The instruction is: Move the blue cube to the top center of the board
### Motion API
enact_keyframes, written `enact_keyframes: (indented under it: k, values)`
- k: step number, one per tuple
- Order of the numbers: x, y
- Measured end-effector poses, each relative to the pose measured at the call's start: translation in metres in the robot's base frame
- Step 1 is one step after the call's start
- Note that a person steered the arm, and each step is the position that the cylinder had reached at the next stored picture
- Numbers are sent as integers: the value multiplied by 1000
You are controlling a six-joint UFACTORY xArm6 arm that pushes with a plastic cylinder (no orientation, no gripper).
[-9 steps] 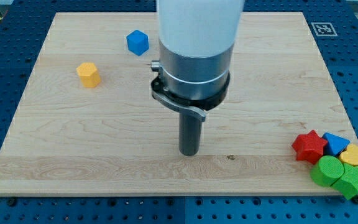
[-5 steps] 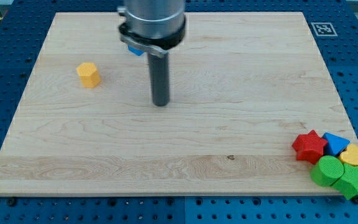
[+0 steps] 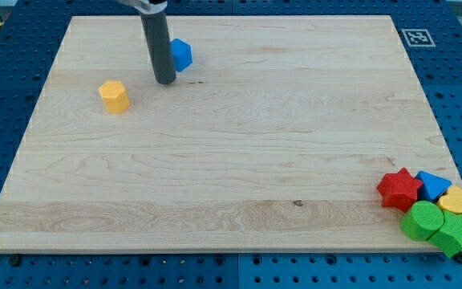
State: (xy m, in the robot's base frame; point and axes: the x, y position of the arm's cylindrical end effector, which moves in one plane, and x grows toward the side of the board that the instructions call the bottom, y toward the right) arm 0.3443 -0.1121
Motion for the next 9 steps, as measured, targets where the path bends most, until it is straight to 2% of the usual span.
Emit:
enact_keyframes:
  k: [3, 6, 9]
  values:
    - [-63, -2]
    - [-32, 26]
    - [-51, 33]
